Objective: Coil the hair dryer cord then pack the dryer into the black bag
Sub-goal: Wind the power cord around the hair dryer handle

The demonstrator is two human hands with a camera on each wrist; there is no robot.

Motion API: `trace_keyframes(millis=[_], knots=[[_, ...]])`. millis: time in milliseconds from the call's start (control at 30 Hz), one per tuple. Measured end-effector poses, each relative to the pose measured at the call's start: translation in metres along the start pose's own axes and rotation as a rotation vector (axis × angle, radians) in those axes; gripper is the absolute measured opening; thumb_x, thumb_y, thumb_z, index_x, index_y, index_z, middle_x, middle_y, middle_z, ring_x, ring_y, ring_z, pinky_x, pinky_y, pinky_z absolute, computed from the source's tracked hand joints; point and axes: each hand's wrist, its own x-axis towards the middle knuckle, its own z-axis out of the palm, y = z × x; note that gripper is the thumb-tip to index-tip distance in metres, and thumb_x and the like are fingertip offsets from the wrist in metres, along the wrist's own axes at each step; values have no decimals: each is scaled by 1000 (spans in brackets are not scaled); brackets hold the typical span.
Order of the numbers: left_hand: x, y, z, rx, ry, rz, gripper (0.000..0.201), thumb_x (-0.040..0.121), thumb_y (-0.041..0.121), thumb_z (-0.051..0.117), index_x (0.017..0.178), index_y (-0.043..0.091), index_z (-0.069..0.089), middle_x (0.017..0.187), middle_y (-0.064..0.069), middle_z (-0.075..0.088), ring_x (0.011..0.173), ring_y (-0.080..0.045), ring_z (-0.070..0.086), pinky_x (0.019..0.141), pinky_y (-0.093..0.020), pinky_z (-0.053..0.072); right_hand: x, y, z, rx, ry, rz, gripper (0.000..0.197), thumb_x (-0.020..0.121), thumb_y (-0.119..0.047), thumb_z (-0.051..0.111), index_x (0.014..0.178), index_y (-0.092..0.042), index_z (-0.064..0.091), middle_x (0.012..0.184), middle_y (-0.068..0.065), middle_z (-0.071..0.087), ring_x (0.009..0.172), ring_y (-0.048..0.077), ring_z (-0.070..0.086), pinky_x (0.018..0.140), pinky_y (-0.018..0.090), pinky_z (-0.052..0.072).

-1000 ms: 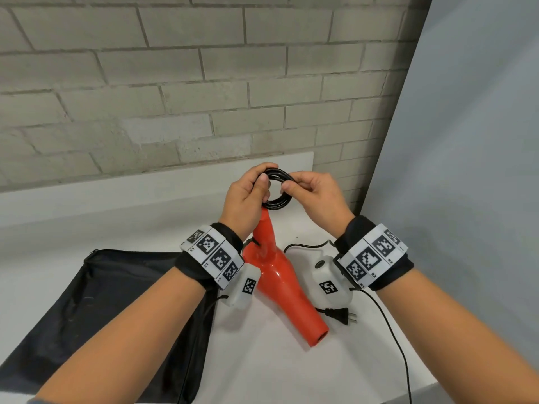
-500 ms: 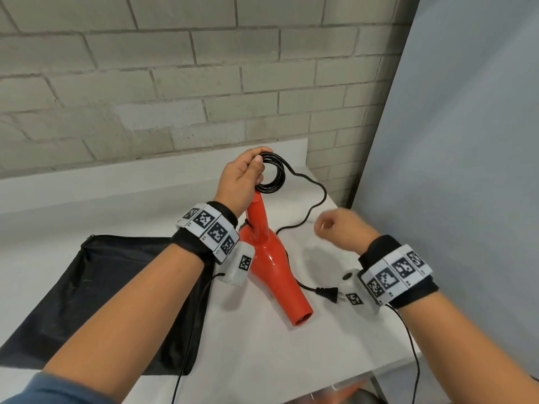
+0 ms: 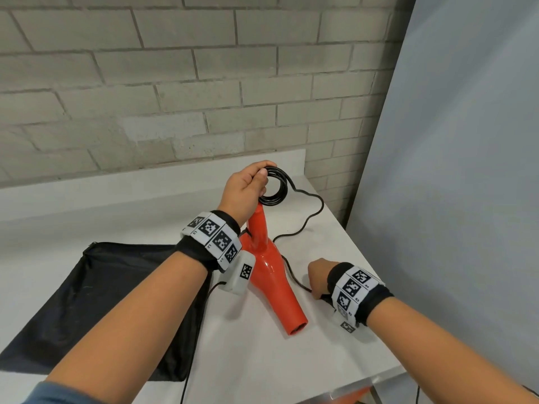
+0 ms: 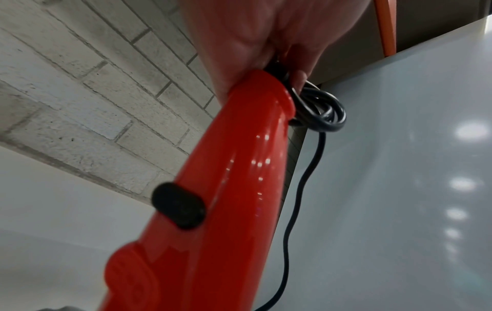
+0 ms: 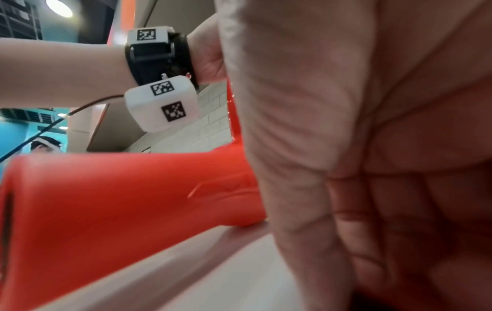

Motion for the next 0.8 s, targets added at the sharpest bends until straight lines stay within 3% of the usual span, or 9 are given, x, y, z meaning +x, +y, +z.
trace_keyframes(millis=[100,167,267,367,433,500,633,733,800], knots=[[2,-1,1,14,9,-5,25,95,9,37,105,15,59,62,6,43,53,-6,36,53,-12,37,-5,14,-9,36,36,29,31,90,-9,46,117,4,55,99,12,54,96,26,56,81,30,46],[4,-2,2,16,18,-6,25,95,9,38,106,15,59,61,5,43,53,-6,37,54,-14,37,-6,28,-18,144,123,51,30,92,-10,42,113,5,57,92,11,49,88,26,53,73,30,46],[7,-2,5,16,21,-15,24,95,9,38,106,14,58,59,8,45,53,-6,37,52,-12,37,-10,47,-32,624,356,22,18,93,-12,47,88,0,59,77,11,54,67,22,54,63,28,48],[8,-3,9,29,31,-14,24,94,9,39,106,15,59,50,17,51,49,-2,39,53,-11,37,-29,50,-49,1324,519,-219,17,92,-3,48,77,-3,54,65,10,52,43,9,55,50,17,52],[9,-4,12,57,52,-9,24,94,10,40,108,15,59,56,14,49,53,-4,40,55,-13,38,-42,46,-61,1658,558,-420,18,92,1,45,78,-5,55,68,10,53,46,5,59,55,16,55],[11,-4,14,83,73,-10,25,94,10,40,110,13,60,59,7,46,55,-7,40,57,-14,38,-51,38,-69,1847,574,-582,19,92,5,43,81,-6,55,68,9,60,55,7,65,60,18,57],[12,-4,18,101,79,10,25,94,10,40,109,13,60,58,4,43,47,0,40,52,-11,37,-56,18,-79,1914,619,-780,21,87,13,45,80,-5,53,58,4,69,59,12,69,61,18,57],[10,-3,21,112,68,29,25,94,10,41,110,12,60,59,7,48,47,3,45,55,-9,40,-51,1,-81,1849,740,-765,24,85,14,48,77,-9,53,64,8,66,58,8,68,61,16,55],[9,-3,20,118,81,36,26,94,9,41,112,9,60,66,9,53,53,5,51,62,-9,42,-45,-9,-80,1751,894,-738,28,83,12,54,75,-15,57,75,13,60,62,6,67,64,16,54]])
